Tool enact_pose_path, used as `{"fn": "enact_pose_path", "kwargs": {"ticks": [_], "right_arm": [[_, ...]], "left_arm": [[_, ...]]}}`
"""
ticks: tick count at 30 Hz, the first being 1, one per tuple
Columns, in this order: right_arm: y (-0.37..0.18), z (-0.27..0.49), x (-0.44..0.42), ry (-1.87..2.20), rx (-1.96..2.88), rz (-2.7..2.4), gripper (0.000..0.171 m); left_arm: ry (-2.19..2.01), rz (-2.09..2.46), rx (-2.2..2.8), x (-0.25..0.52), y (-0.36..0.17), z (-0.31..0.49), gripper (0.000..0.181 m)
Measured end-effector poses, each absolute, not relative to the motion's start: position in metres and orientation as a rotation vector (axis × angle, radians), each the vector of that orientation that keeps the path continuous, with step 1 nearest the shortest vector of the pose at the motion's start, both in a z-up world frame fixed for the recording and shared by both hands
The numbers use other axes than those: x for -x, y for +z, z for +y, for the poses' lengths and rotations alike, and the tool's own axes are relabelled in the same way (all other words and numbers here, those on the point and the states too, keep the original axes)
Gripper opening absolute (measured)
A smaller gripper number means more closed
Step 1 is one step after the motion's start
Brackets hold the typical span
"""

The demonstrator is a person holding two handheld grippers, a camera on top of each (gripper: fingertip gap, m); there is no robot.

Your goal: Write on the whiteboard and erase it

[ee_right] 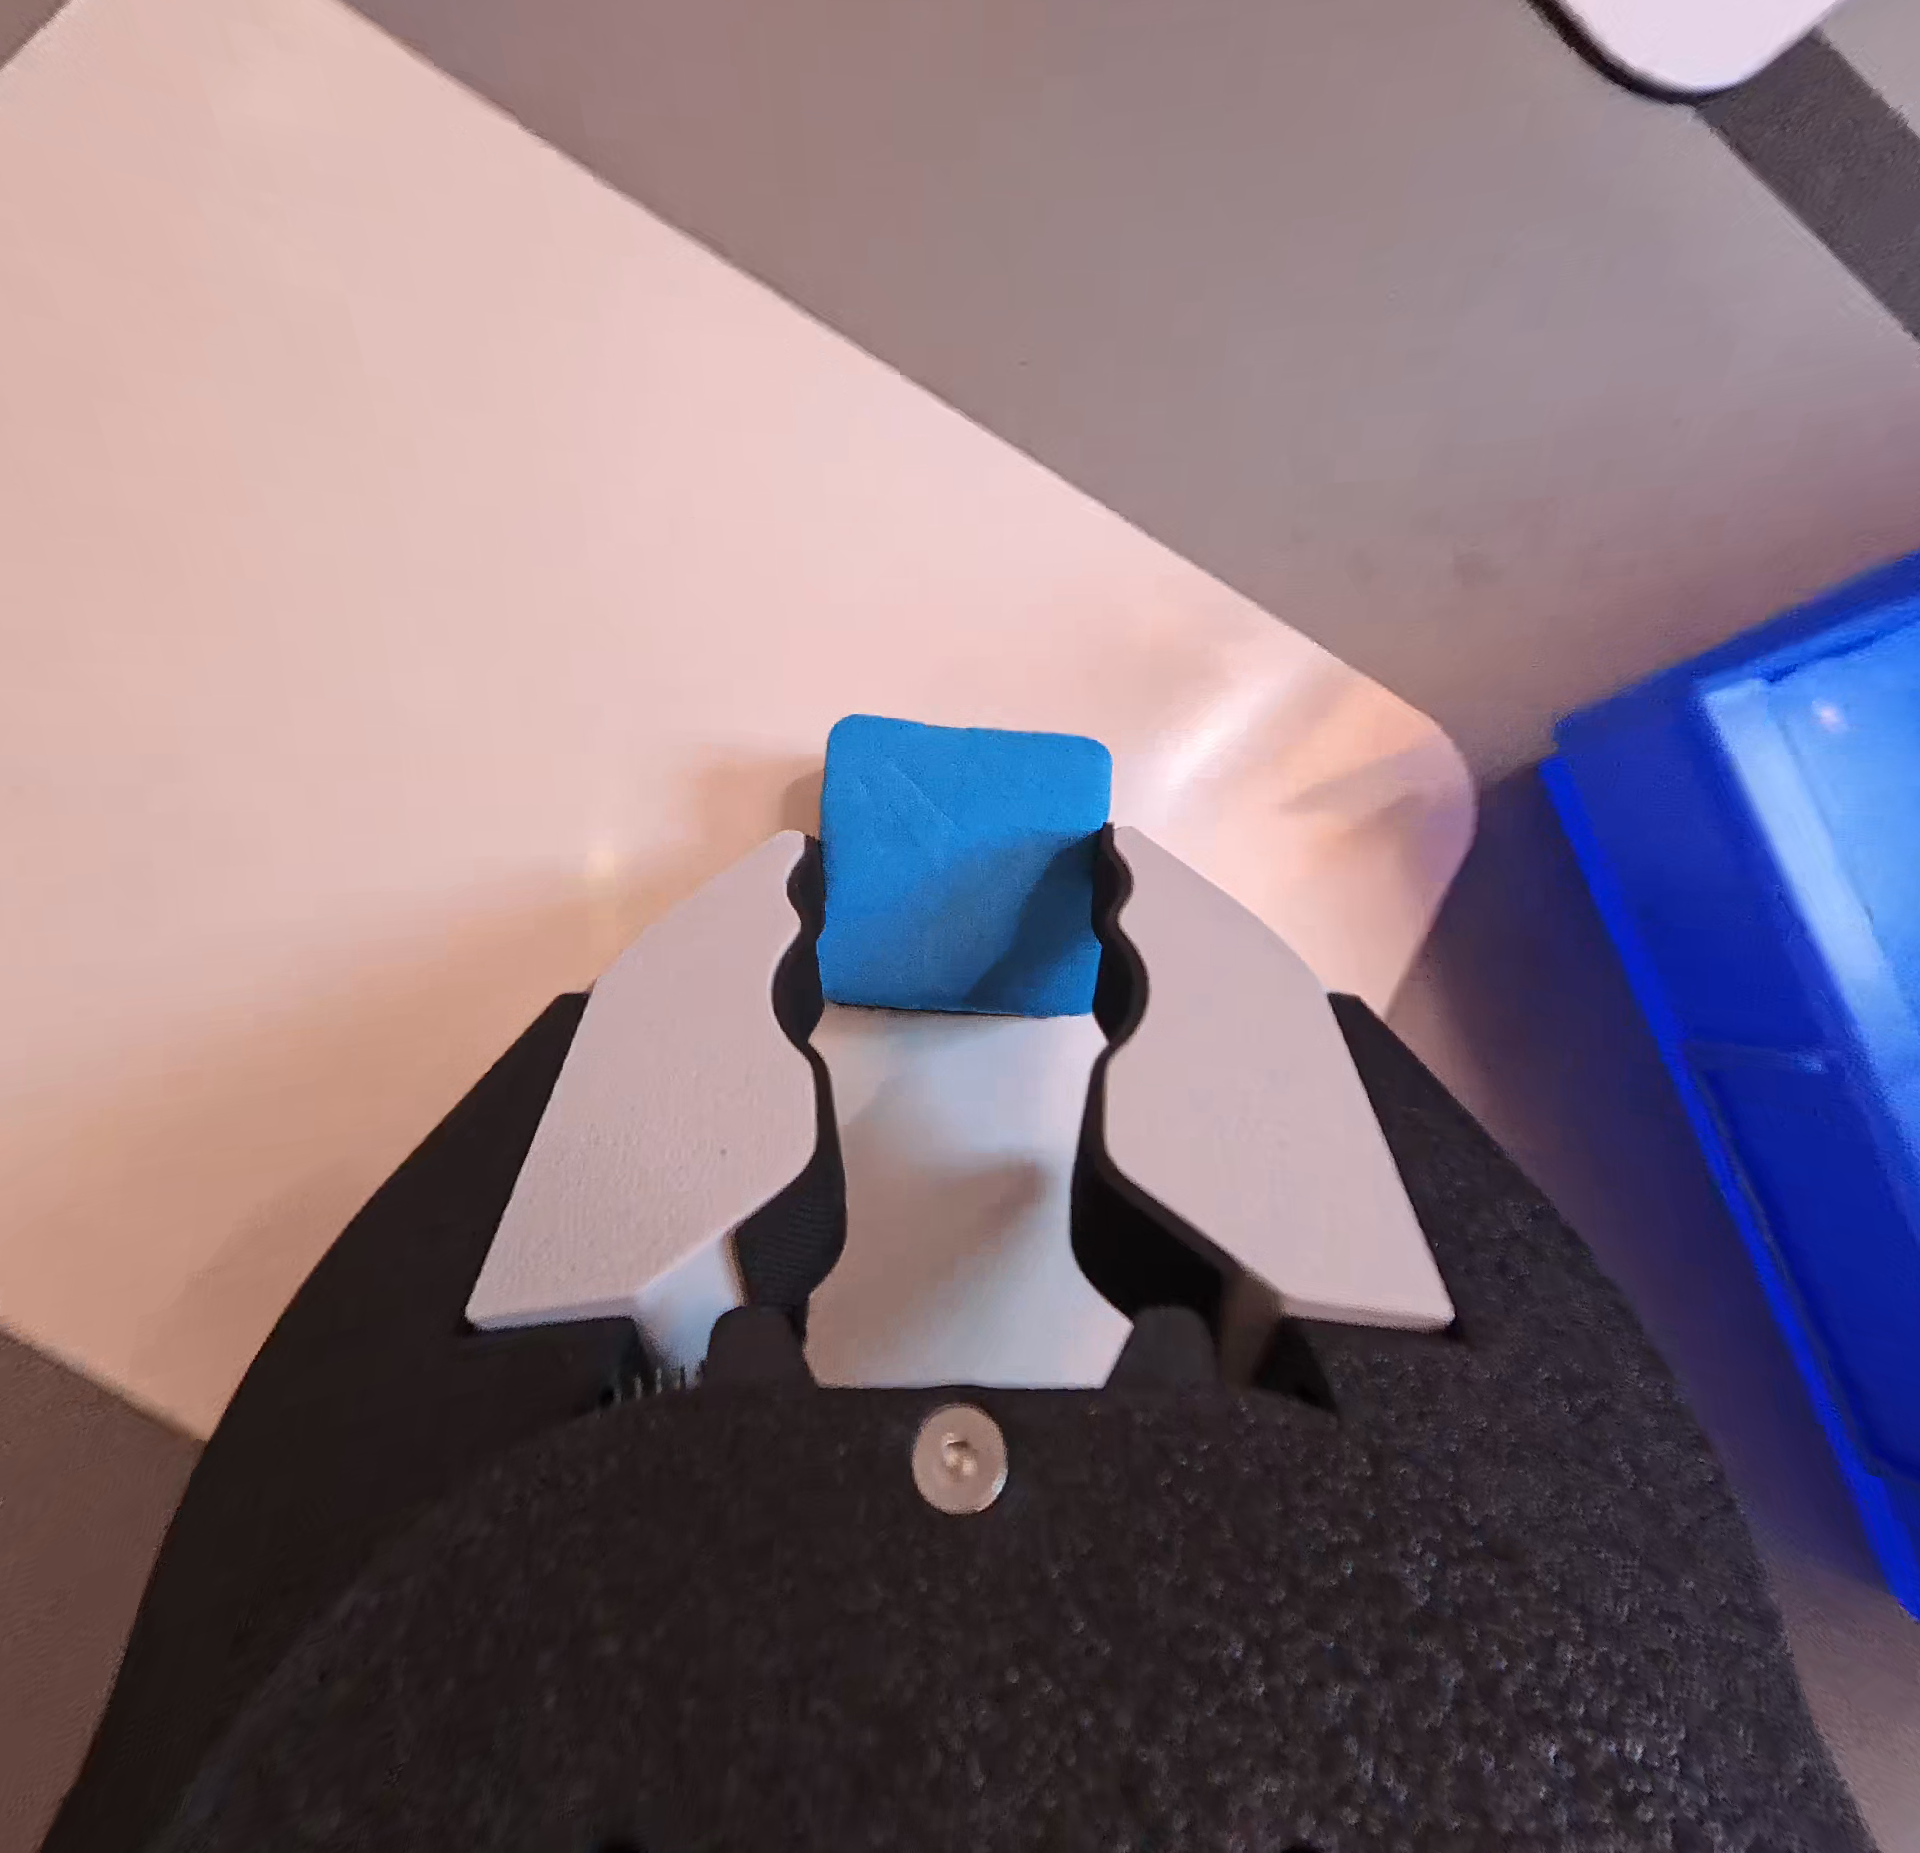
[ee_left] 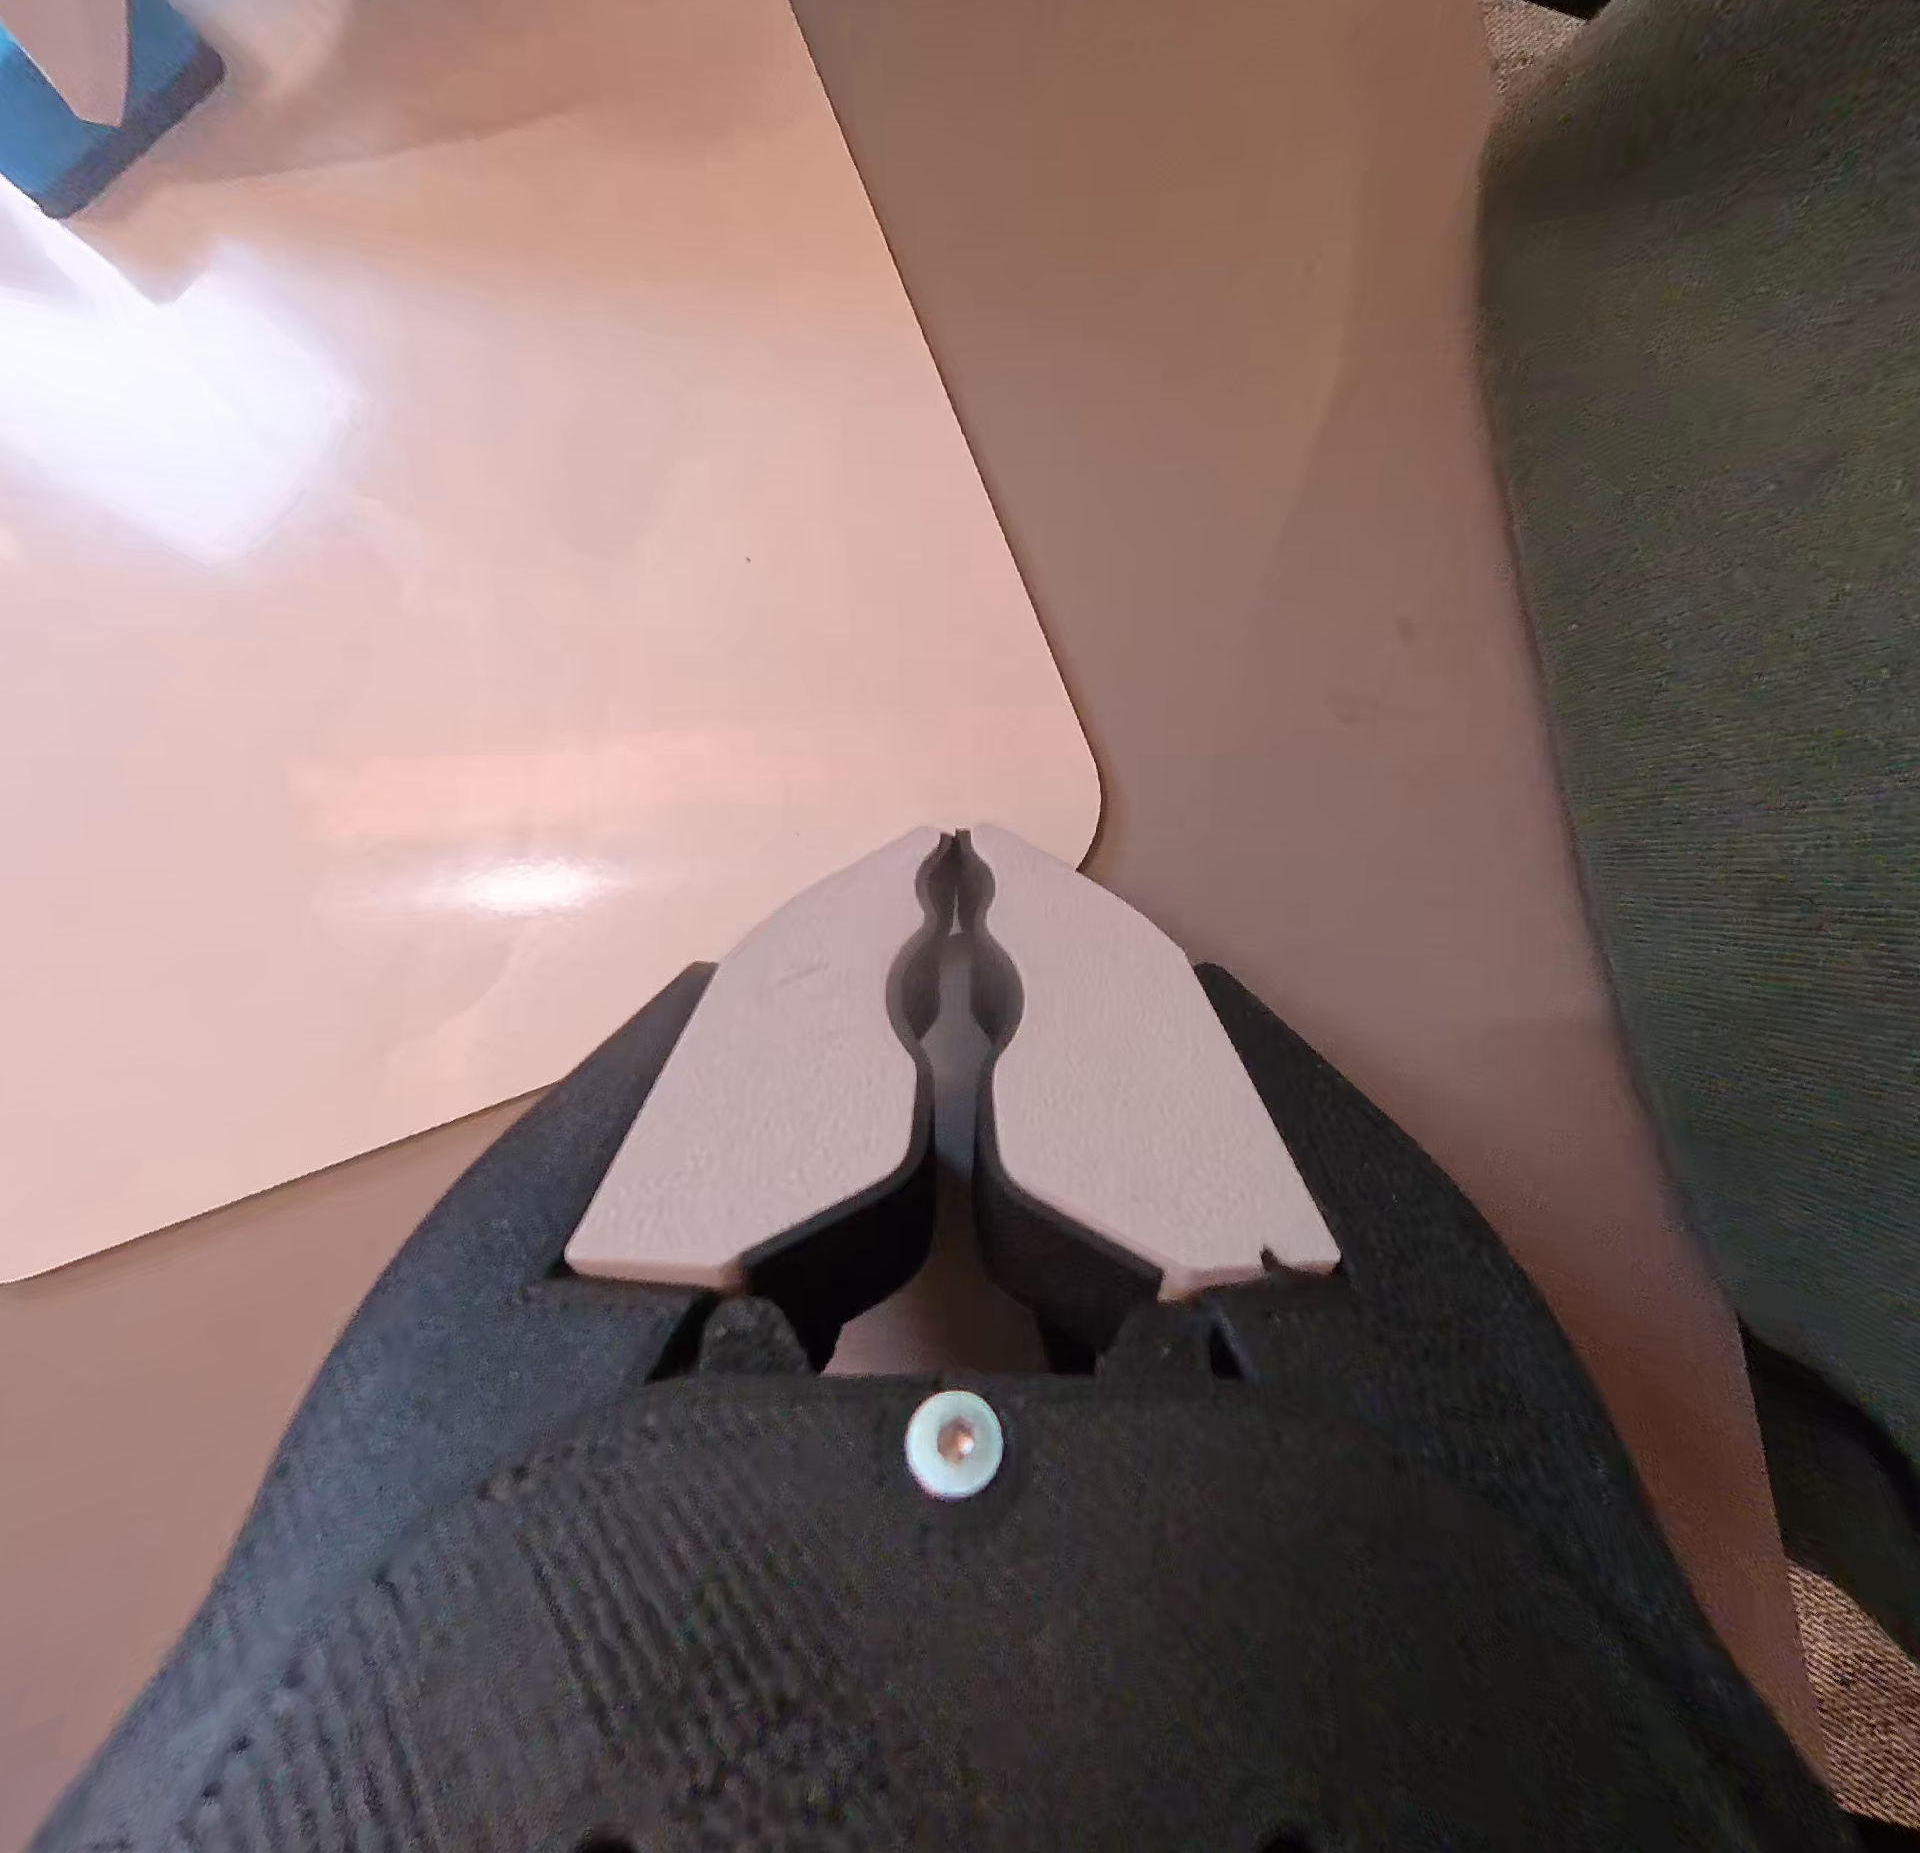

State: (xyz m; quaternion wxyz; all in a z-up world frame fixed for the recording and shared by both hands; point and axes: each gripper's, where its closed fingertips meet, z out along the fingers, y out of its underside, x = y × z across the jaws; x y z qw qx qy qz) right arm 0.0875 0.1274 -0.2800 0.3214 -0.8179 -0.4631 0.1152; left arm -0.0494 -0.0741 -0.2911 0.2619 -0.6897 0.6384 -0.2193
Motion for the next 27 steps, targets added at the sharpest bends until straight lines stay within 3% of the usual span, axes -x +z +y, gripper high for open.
{"fn": "enact_pose_path", "kwargs": {"ticks": [7, 12, 15, 21, 27], "right_arm": [[-0.280, 0.082, -0.046, 0.367, 1.986, -1.552, 0.050], [-0.280, 0.148, -0.110, 0.268, 2.195, -1.181, 0.050], [-0.280, 0.143, -0.133, 0.257, 2.235, -1.163, 0.050], [-0.280, 0.086, -0.061, 0.394, 1.998, -1.553, 0.050], [-0.280, 0.160, -0.133, 0.292, 2.206, -1.069, 0.050]], "left_arm": [[-0.597, 1.713, 1.872, 0.048, -0.291, -0.073, 0.000], [-0.593, 1.713, 1.857, 0.047, -0.290, -0.073, 0.000], [-0.594, 1.712, 1.854, 0.047, -0.290, -0.073, 0.000], [-0.621, 1.697, 1.868, 0.046, -0.289, -0.072, 0.000], [-0.611, 1.696, 1.859, 0.048, -0.289, -0.072, 0.000]]}}
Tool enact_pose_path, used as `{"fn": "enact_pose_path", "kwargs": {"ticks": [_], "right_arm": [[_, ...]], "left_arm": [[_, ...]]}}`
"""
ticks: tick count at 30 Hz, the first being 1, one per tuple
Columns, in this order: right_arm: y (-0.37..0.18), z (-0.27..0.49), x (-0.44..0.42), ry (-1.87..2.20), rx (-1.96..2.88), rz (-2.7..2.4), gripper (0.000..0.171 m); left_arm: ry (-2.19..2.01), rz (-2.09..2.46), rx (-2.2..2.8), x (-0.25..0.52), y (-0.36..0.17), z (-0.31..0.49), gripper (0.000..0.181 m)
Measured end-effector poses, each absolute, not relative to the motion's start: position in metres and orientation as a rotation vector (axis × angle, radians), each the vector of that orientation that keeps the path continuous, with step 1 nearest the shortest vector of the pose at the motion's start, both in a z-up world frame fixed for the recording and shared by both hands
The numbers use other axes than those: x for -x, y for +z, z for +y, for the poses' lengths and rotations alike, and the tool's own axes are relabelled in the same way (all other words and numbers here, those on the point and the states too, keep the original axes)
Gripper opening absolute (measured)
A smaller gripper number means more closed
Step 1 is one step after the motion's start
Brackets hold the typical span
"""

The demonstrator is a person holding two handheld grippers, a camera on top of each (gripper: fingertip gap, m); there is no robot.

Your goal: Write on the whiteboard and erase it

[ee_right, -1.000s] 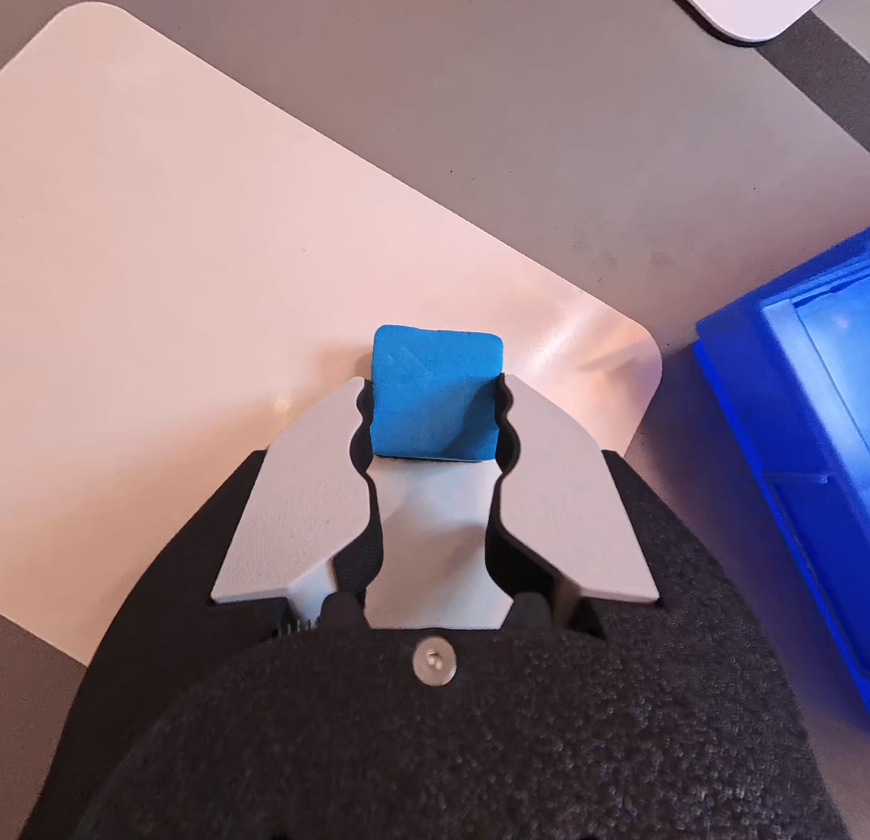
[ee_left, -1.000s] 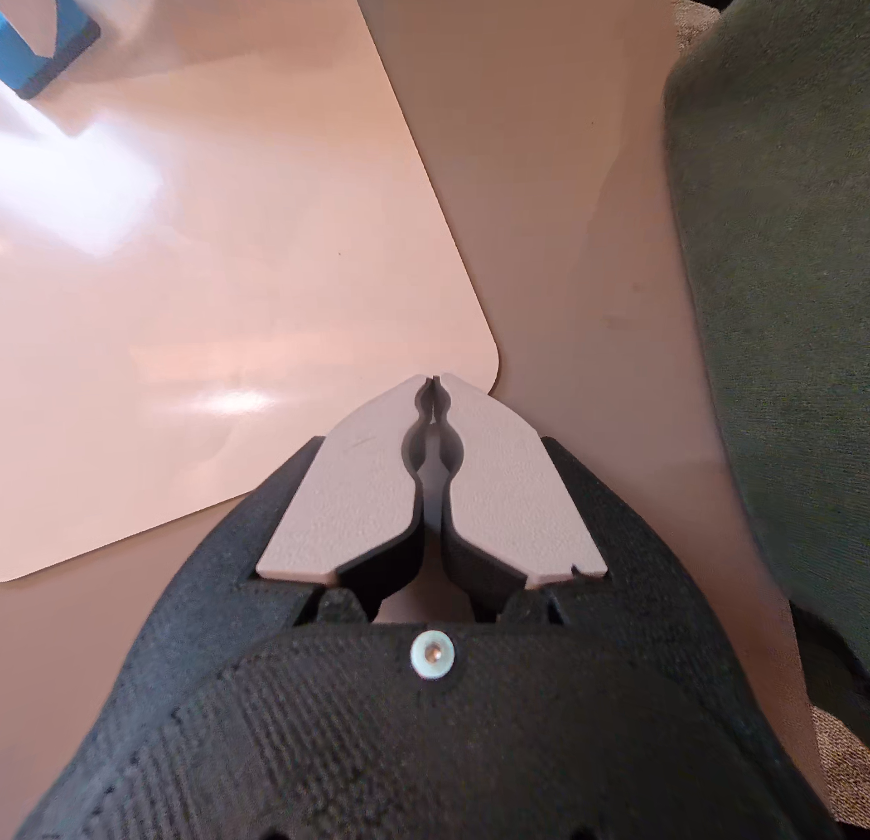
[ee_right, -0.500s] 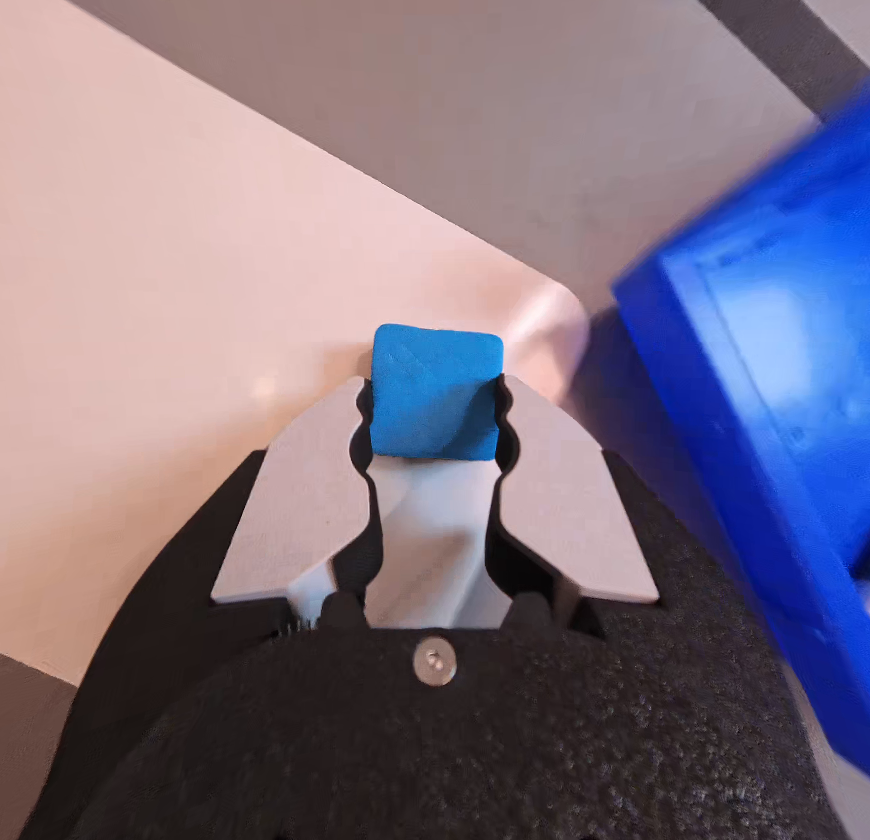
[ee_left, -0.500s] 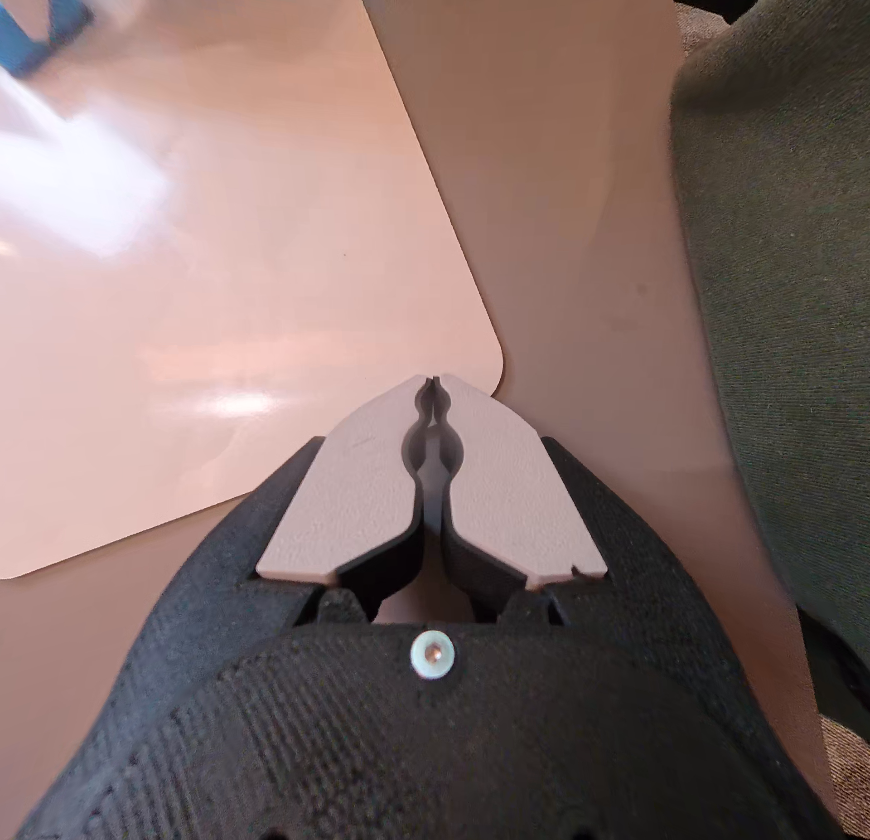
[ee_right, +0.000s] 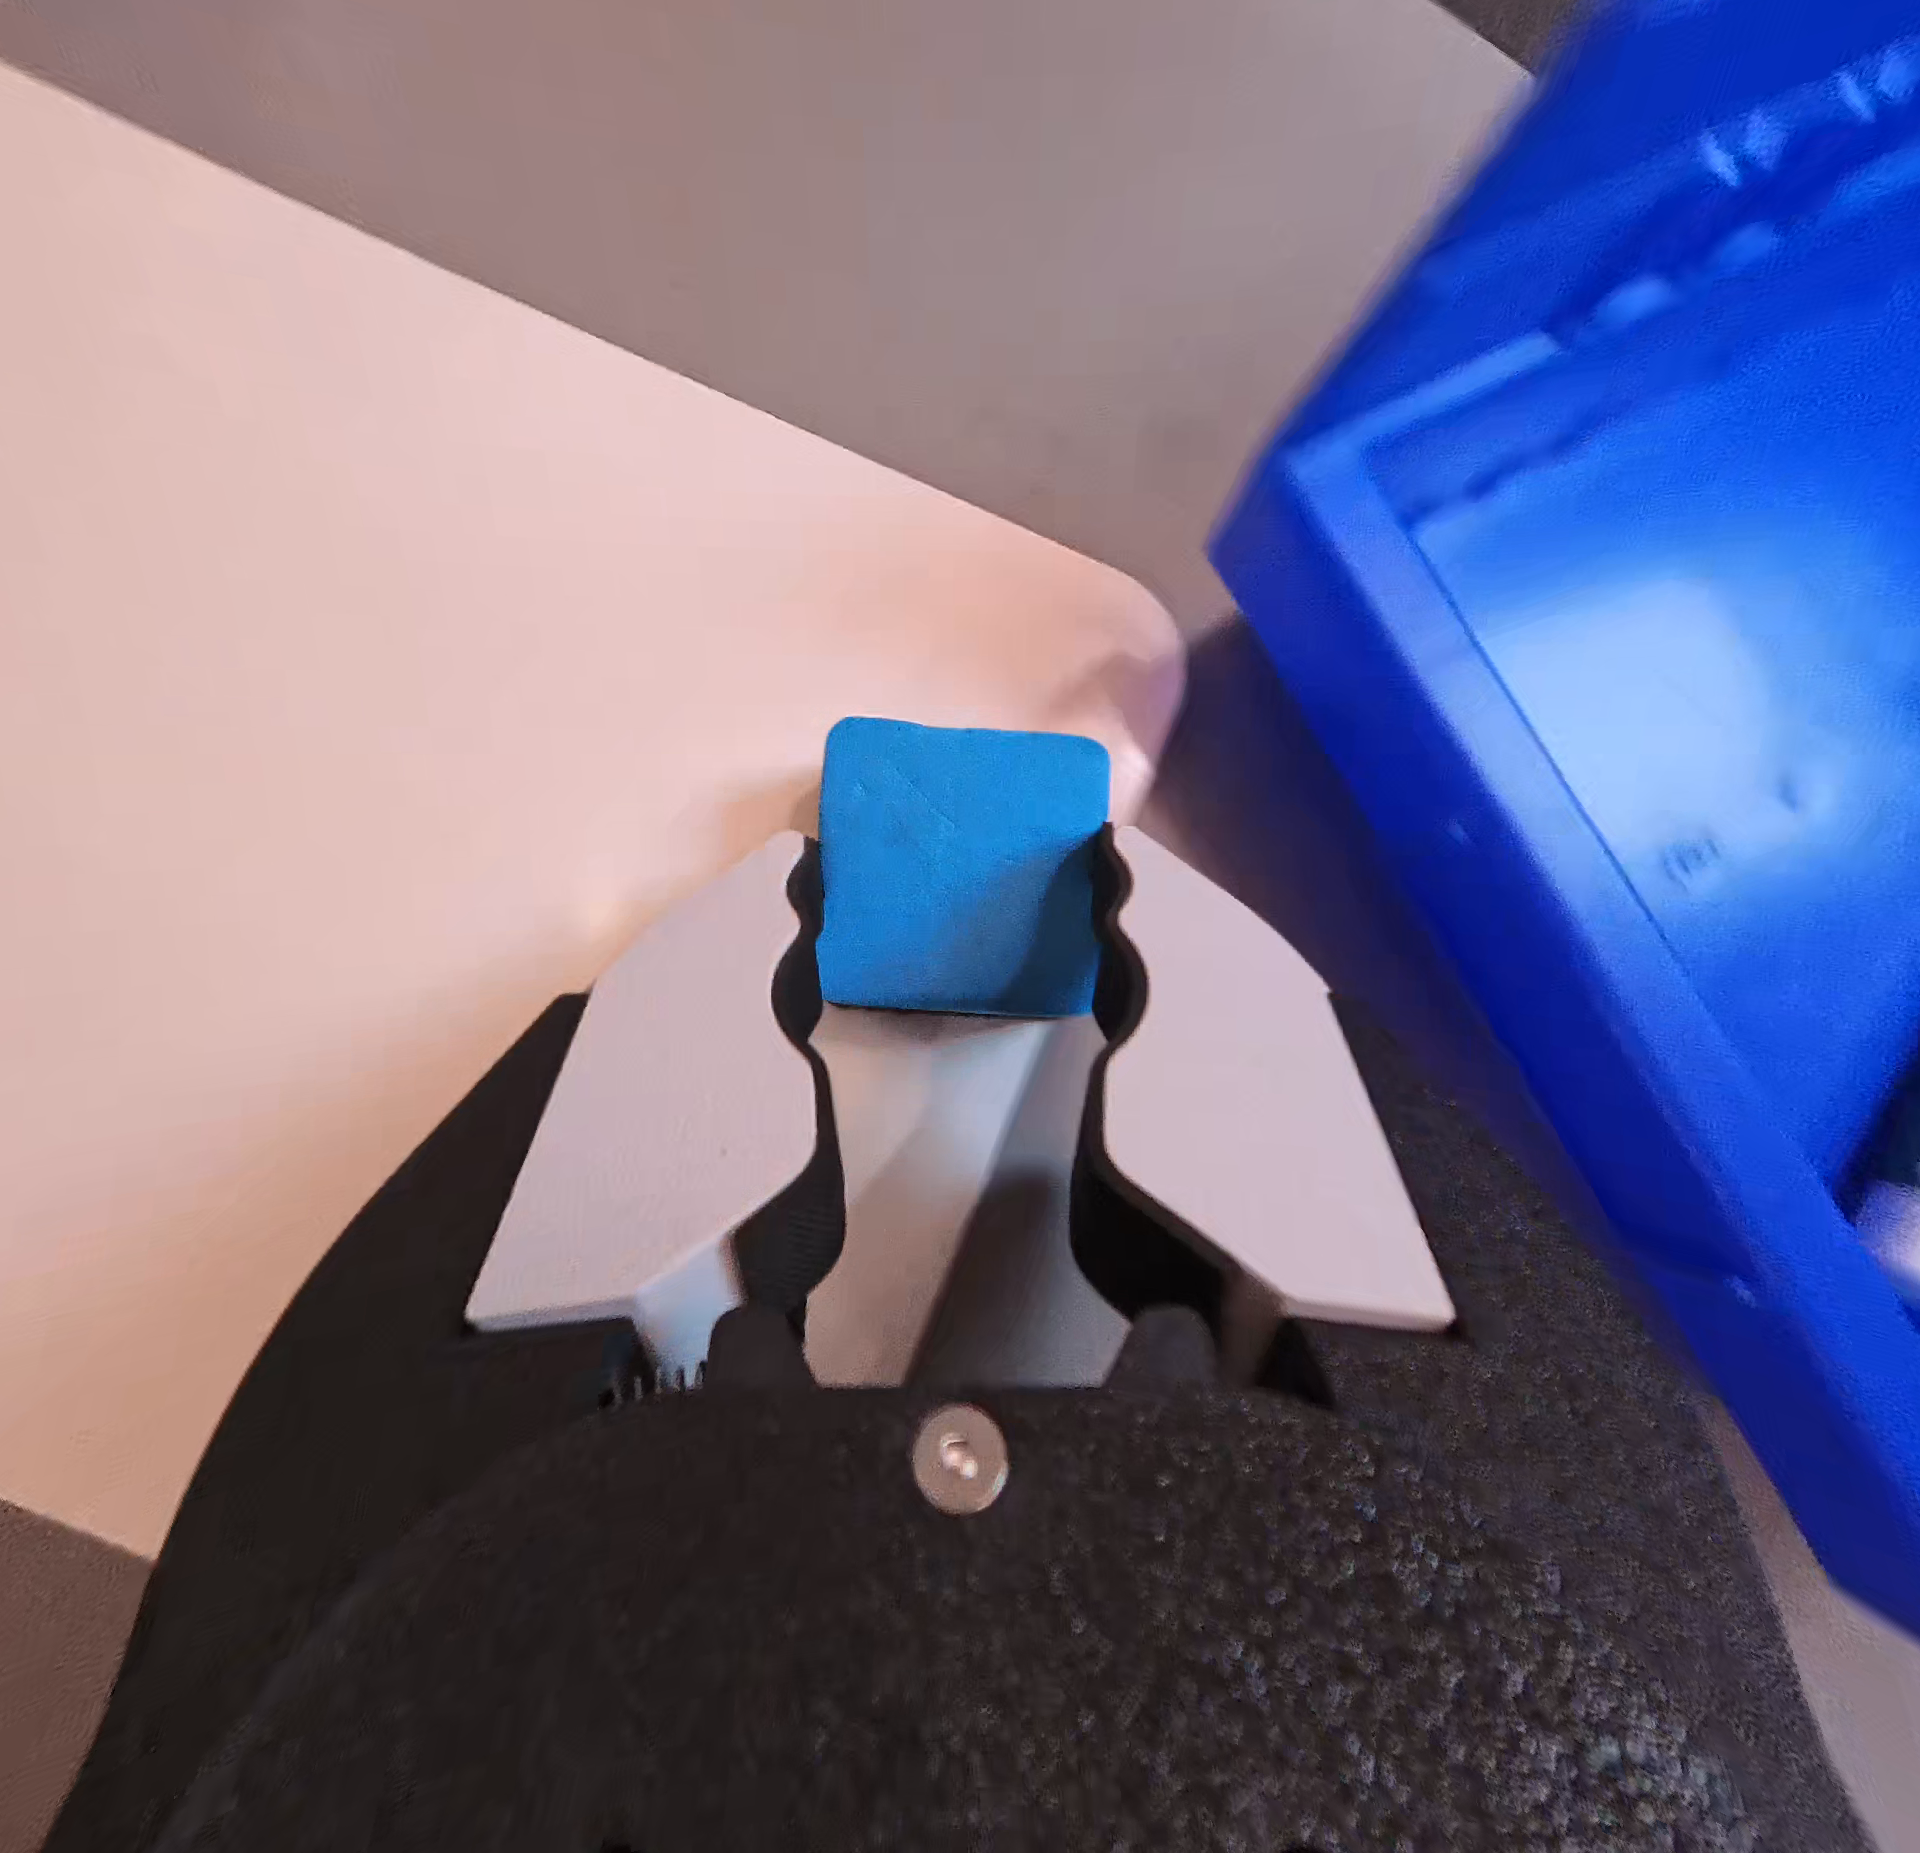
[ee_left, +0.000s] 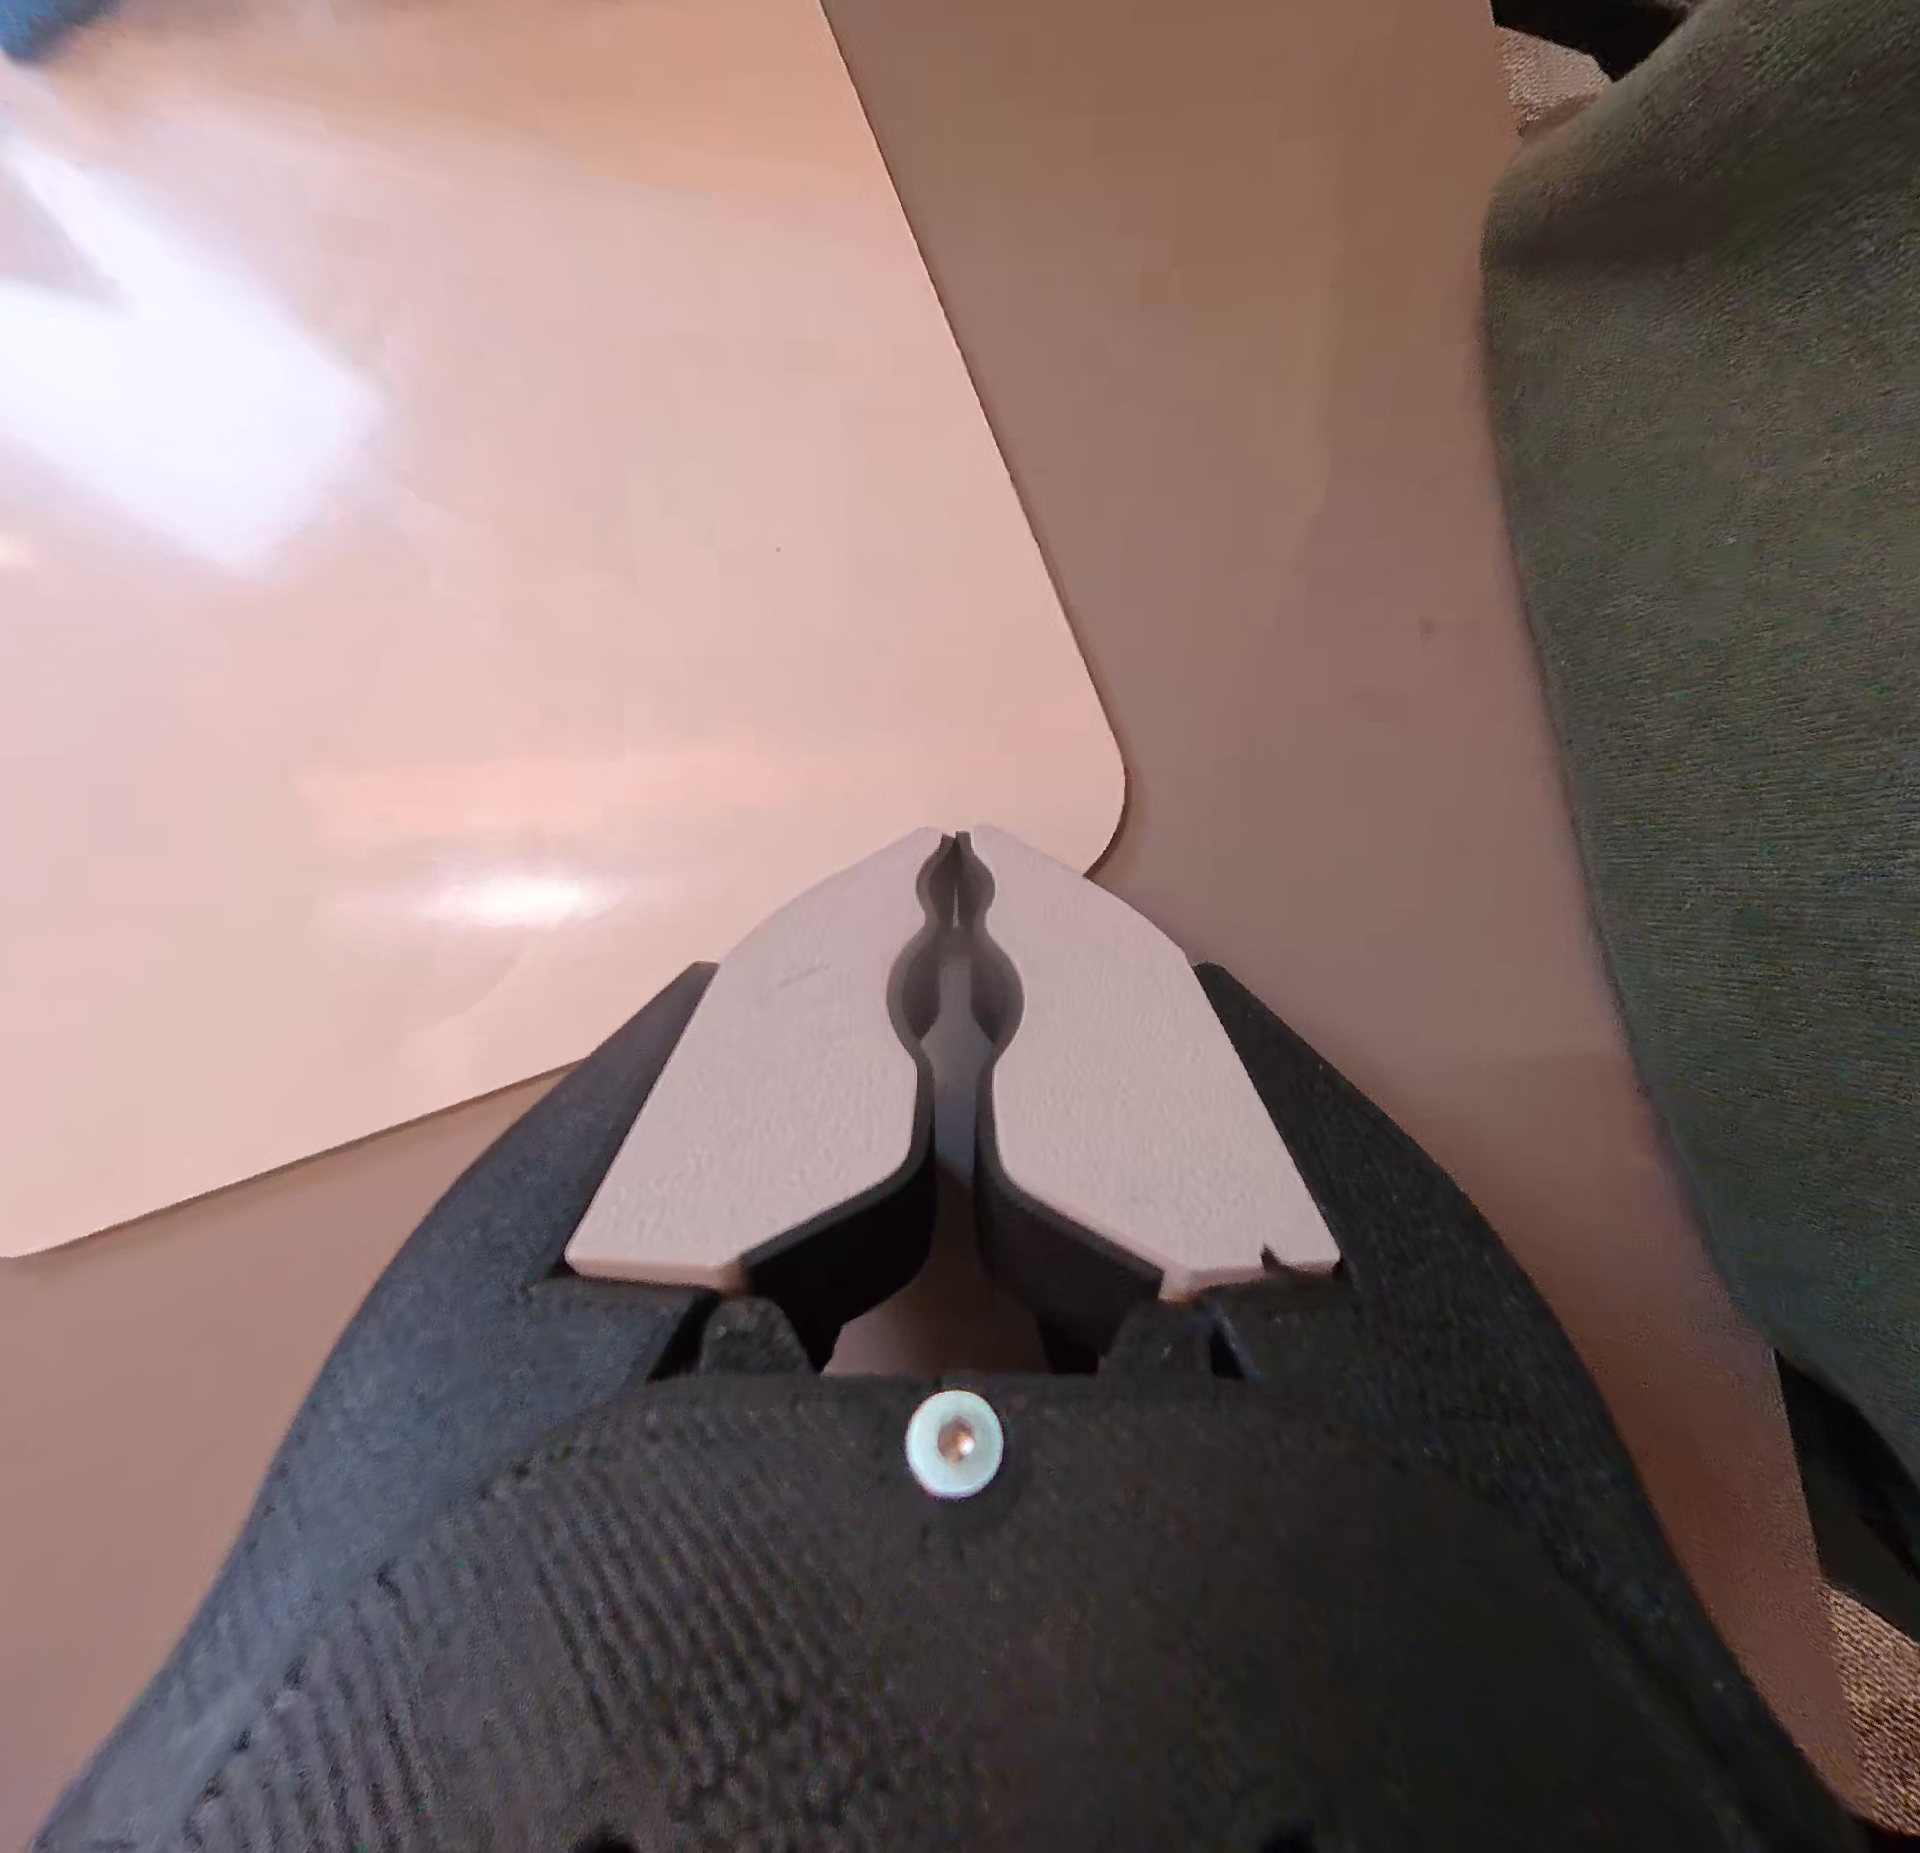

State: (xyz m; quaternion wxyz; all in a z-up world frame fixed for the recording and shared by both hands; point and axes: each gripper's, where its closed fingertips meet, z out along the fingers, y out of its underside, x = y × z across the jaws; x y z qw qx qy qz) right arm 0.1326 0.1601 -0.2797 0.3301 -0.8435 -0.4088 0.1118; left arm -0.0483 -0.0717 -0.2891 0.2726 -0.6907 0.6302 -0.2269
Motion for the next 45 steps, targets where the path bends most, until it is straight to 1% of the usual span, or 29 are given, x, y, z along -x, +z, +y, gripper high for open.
{"fn": "enact_pose_path", "kwargs": {"ticks": [3, 7, 10, 14, 15, 16, 22, 27, 31, 34, 35, 38, 40, 45], "right_arm": [[-0.280, 0.154, -0.144, 0.264, 2.228, -1.038, 0.050], [-0.280, 0.114, -0.090, 0.340, 2.108, -1.306, 0.050], [-0.278, 0.106, -0.065, 0.323, 2.030, -1.382, 0.050], [-0.267, 0.127, -0.068, 0.365, 1.996, -1.259, 0.051], [-0.264, 0.133, -0.068, 0.397, 2.001, -1.213, 0.051], [-0.262, 0.139, -0.066, 0.425, 2.003, -1.172, 0.051], [-0.254, 0.207, -0.034, 0.359, 2.095, -0.925, 0.051], [-0.268, 0.259, -0.039, 0.285, 2.226, -0.740, 0.051], [-0.270, 0.274, -0.066, 0.174, 2.242, -0.676, 0.051], [-0.267, 0.278, -0.080, 0.206, 2.249, -0.619, 0.052], [-0.268, 0.281, -0.084, 0.196, 2.246, -0.611, 0.054], [-0.276, 0.286, -0.095, 0.151, 2.268, -0.617, 0.071], [-0.274, 0.280, -0.094, 0.194, 2.267, -0.643, 0.074], [-0.219, 0.258, -0.083, 0.309, 2.065, -0.737, 0.078]], "left_arm": [[-0.599, 1.682, 1.852, 0.050, -0.289, -0.068, 0.000], [-0.592, 1.643, 1.825, 0.049, -0.286, -0.059, 0.000], [-0.637, 1.574, 1.812, 0.047, -0.277, -0.054, 0.000], [-0.643, 1.474, 1.807, 0.050, -0.265, -0.043, 0.000], [-0.656, 1.441, 1.813, 0.050, -0.261, -0.040, 0.015], [-0.669, 1.414, 1.828, 0.051, -0.260, -0.038, 0.020], [-0.696, 1.315, 1.815, 0.051, -0.254, -0.025, 0.028], [-0.635, 1.300, 1.808, 0.057, -0.256, -0.017, 0.029], [-0.610, 1.267, 1.789, 0.062, -0.251, -0.010, 0.029], [-0.614, 1.261, 1.792, 0.063, -0.253, -0.009, 0.029], [-0.613, 1.265, 1.797, 0.063, -0.254, -0.009, 0.029], [-0.595, 1.267, 1.810, 0.064, -0.259, -0.006, 0.032], [-0.587, 1.252, 1.815, 0.066, -0.258, -0.003, 0.034], [-0.587, 1.173, 1.818, 0.072, -0.252, 0.008, 0.035]]}}
